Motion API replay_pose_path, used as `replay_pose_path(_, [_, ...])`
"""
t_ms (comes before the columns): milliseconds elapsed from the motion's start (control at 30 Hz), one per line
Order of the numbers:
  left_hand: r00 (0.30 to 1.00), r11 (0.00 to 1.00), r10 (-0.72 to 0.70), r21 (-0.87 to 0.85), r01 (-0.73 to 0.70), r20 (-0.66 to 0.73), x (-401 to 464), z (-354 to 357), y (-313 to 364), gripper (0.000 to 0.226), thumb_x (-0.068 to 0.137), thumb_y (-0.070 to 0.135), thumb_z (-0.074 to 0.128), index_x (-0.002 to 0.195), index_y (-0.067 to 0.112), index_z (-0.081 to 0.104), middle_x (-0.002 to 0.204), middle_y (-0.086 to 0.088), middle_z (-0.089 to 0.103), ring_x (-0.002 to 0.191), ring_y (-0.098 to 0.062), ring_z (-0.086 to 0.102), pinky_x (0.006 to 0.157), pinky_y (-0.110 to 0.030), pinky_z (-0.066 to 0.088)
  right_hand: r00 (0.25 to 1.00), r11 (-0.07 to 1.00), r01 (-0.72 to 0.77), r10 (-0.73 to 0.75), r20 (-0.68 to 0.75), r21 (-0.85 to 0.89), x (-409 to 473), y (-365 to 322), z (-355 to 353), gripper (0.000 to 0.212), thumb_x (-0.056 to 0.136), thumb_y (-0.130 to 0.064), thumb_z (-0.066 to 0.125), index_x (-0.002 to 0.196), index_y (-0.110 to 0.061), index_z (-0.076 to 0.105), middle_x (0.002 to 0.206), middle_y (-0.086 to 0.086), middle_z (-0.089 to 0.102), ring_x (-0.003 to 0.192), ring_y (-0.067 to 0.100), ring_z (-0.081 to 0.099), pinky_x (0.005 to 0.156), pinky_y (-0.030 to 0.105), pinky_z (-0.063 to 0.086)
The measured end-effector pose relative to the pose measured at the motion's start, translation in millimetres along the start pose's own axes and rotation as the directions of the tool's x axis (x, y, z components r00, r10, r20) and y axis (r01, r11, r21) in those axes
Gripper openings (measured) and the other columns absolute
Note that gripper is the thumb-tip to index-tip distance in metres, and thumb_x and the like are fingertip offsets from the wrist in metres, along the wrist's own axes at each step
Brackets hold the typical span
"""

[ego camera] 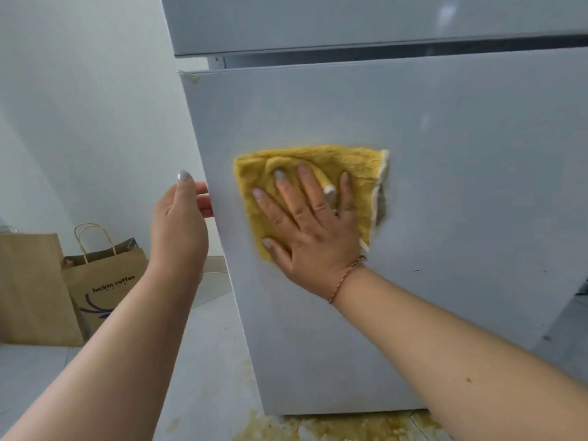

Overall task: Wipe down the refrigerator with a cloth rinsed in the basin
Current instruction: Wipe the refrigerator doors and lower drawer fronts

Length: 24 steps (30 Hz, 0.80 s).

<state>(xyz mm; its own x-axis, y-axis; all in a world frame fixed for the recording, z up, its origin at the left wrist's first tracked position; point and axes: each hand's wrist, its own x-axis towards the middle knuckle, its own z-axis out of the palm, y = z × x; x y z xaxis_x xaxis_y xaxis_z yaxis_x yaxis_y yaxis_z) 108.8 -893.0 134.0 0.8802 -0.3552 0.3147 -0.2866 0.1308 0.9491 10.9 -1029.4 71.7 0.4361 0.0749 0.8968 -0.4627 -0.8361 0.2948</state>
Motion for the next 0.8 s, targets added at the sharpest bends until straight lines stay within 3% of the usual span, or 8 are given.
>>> replay_pose_path(167, [0.999, 1.000, -0.001, 0.002, 0.001, -0.047, -6, 6, -1, 0.042, 0.104, 0.036, 0.027, 0.079, 0.025, 0.059, 0.078, 0.009, 0.065, 0.068, -0.002, 0.058, 0.066, -0.023, 0.040, 0.866, 0.878, 0.479, -0.470, 0.171, -0.012, -43, 17, 5, 0.050, 0.095, -0.038, 0.043, 0.144, -0.026, 0.041, 0.151, -0.003, 0.037, 0.141, 0.017, 0.029, 0.115, 0.057, 0.009])
replay_pose_path(267, [0.999, 1.000, 0.010, 0.001, -0.010, -0.053, -10, 8, -1, 0.041, 0.104, 0.036, 0.027, 0.079, 0.027, 0.058, 0.078, 0.010, 0.063, 0.068, 0.000, 0.057, 0.067, -0.022, 0.040, 0.861, 0.858, 0.500, -0.479, 0.169, -0.115, -63, 57, -3, 0.051, 0.094, -0.048, 0.046, 0.142, -0.030, 0.043, 0.148, -0.006, 0.040, 0.139, 0.014, 0.032, 0.115, 0.055, 0.011])
replay_pose_path(400, [0.999, 1.000, 0.008, 0.006, -0.008, -0.054, -12, 10, -1, 0.041, 0.104, 0.034, 0.026, 0.080, 0.027, 0.058, 0.079, 0.011, 0.063, 0.069, 0.000, 0.057, 0.067, -0.022, 0.040, 0.982, 0.952, 0.190, -0.185, 0.044, -0.241, -87, 119, -27, 0.067, 0.085, -0.062, 0.052, 0.144, -0.033, 0.038, 0.146, -0.001, 0.037, 0.140, 0.023, 0.030, 0.108, 0.060, 0.023])
replay_pose_path(500, [0.998, 1.000, 0.007, 0.004, -0.007, -0.059, -13, 12, -1, 0.040, 0.104, 0.034, 0.026, 0.081, 0.027, 0.058, 0.079, 0.010, 0.062, 0.071, -0.001, 0.055, 0.068, -0.022, 0.040, 0.985, 0.938, -0.166, 0.171, -0.009, -0.305, -117, 148, -38, 0.075, 0.088, -0.059, 0.046, 0.150, -0.026, 0.021, 0.145, 0.010, 0.027, 0.139, 0.035, 0.022, 0.109, 0.064, 0.016])
replay_pose_path(567, [0.998, 1.000, 0.009, 0.008, -0.008, -0.059, -13, 12, 0, 0.040, 0.104, 0.033, 0.026, 0.080, 0.027, 0.057, 0.079, 0.009, 0.061, 0.071, -0.003, 0.054, 0.068, -0.022, 0.040, 0.879, 0.829, -0.471, 0.471, -0.079, -0.302, -134, 140, -33, 0.070, 0.093, -0.054, 0.036, 0.150, -0.015, 0.020, 0.146, 0.015, 0.023, 0.139, 0.040, 0.022, 0.110, 0.063, 0.016])
replay_pose_path(700, [0.999, 1.000, 0.010, 0.017, -0.009, -0.046, -13, 11, -1, 0.039, 0.103, 0.035, 0.027, 0.081, 0.025, 0.057, 0.082, 0.008, 0.062, 0.072, -0.004, 0.054, 0.068, -0.022, 0.040, 0.381, 0.382, -0.923, 0.903, -0.200, -0.034, -112, 73, -5, 0.073, 0.096, -0.054, 0.020, 0.146, -0.002, 0.027, 0.147, 0.026, 0.030, 0.138, 0.043, 0.026, 0.111, 0.057, 0.021])
replay_pose_path(733, [0.999, 1.000, 0.005, 0.018, -0.004, -0.046, -13, 11, -1, 0.039, 0.103, 0.035, 0.027, 0.081, 0.025, 0.057, 0.082, 0.008, 0.062, 0.072, -0.004, 0.055, 0.067, -0.022, 0.040, 0.311, 0.322, -0.947, 0.930, -0.195, 0.023, -100, 56, 0, 0.074, 0.096, -0.054, 0.018, 0.146, -0.001, 0.028, 0.147, 0.026, 0.030, 0.137, 0.043, 0.026, 0.111, 0.056, 0.021])
replay_pose_path(800, [0.999, 1.000, -0.001, 0.020, 0.002, -0.047, -12, 11, -1, 0.038, 0.103, 0.037, 0.028, 0.081, 0.025, 0.057, 0.083, 0.007, 0.062, 0.072, -0.005, 0.055, 0.067, -0.022, 0.039, 0.341, 0.353, -0.934, 0.926, -0.163, 0.052, -86, 22, 9, 0.071, 0.096, -0.053, 0.021, 0.146, -0.002, 0.028, 0.147, 0.025, 0.030, 0.138, 0.042, 0.024, 0.112, 0.055, 0.020])
